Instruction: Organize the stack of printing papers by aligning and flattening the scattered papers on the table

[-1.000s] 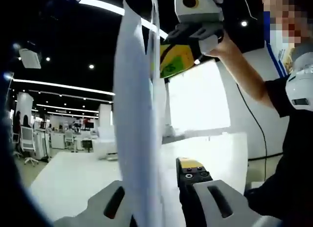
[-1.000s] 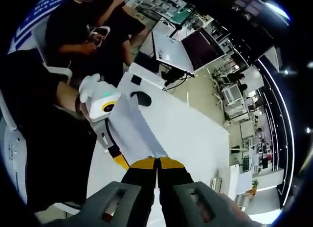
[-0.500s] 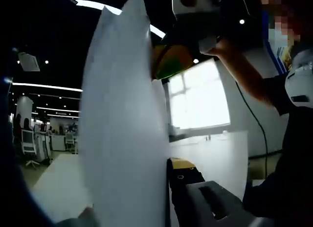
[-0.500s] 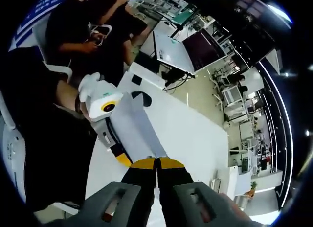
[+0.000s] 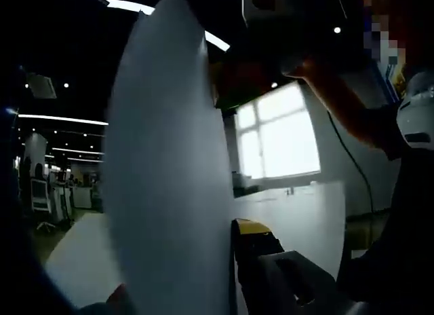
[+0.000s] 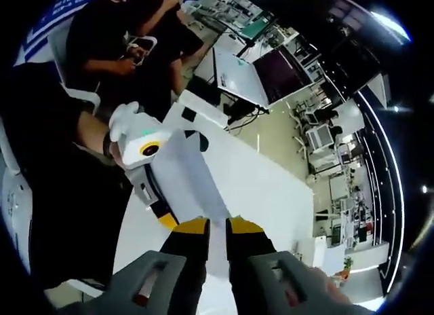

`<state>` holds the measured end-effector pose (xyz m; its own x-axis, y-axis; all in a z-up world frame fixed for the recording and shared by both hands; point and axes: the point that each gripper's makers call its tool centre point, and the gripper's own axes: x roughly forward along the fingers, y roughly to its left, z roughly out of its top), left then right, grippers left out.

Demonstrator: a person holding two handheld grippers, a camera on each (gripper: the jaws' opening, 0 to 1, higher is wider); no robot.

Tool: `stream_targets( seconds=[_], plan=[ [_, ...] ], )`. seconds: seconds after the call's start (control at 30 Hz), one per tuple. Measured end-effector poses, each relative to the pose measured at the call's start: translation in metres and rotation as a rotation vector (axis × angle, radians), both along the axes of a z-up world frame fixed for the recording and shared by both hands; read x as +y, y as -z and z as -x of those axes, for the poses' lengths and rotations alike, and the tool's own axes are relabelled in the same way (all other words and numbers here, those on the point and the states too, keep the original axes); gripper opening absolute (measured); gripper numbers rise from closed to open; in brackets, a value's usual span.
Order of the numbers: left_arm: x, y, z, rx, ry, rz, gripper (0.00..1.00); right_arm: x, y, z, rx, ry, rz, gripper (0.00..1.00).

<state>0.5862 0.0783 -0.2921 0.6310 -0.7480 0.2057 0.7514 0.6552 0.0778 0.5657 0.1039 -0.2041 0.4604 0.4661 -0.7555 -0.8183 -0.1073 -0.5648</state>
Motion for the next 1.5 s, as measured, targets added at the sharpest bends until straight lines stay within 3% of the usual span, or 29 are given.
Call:
stream_targets(
  seconds=[0.47, 0.83, 1.0, 1.5],
  plan=[
    [0.003, 0.0, 0.0, -0.003, -0.009, 0.001, 0.06, -0.013, -0.011, -0.009, -0.028, -0.016, -0.051, 0.23],
    [0.003, -0.001, -0.001, -0.001, -0.019, -0.003, 0.06, -0.058, -0.019, -0.035, -0.04, 0.078, -0.101, 0.28],
    [0.003, -0.001, -0.001, -0.003, -0.021, -0.006, 0.06, -0.07, -0.021, -0.035, -0.03, 0.105, -0.146, 0.3],
    [0.002, 0.0, -0.001, 0.0, -0.023, -0.006, 0.06, -0.114, -0.03, -0.043, -0.018, 0.187, -0.319, 0.5]
  ],
)
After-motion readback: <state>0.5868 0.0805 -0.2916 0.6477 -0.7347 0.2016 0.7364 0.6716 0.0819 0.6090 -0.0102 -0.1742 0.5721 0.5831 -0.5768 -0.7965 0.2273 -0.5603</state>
